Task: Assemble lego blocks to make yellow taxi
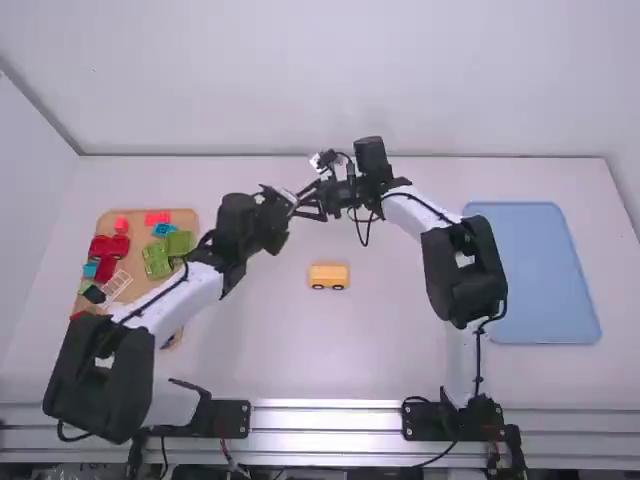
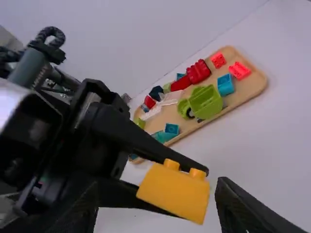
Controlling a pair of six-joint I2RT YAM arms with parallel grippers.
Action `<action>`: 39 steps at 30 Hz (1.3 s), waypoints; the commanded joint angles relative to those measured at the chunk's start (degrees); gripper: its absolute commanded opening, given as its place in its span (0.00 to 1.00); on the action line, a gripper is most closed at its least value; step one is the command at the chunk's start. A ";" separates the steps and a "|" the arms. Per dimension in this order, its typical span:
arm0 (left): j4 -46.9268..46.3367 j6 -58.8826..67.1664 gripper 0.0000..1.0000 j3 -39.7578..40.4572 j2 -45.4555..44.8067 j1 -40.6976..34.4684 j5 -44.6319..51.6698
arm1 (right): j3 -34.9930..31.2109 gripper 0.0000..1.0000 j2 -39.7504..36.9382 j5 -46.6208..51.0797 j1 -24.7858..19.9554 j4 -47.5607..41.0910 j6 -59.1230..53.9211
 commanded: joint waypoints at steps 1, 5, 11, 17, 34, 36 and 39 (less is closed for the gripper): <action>0.35 0.50 0.02 -0.74 1.25 -0.31 -0.28 | 1.22 0.57 0.66 -1.11 0.50 -0.33 -1.03; 2.05 -3.63 0.02 -0.74 1.77 -0.33 -0.26 | 1.16 0.54 0.66 2.60 0.59 -0.15 -0.50; 4.90 -5.90 0.02 -0.74 1.77 -0.33 3.50 | 1.18 0.49 0.66 6.49 1.75 2.08 -0.50; 5.11 -6.58 0.02 -0.74 1.77 -0.31 5.35 | 1.16 0.37 0.66 6.21 1.57 4.85 1.20; 10.21 -17.77 0.02 -0.76 1.77 -0.31 -0.70 | 1.16 0.29 0.66 6.21 1.97 10.67 5.44; 10.97 -19.12 0.02 -0.76 1.77 -0.31 -0.94 | 1.16 0.29 0.66 6.38 2.08 11.58 5.95; 11.72 -20.15 0.02 -0.74 1.77 -0.31 -0.92 | 1.16 0.34 0.66 6.40 2.38 12.00 5.95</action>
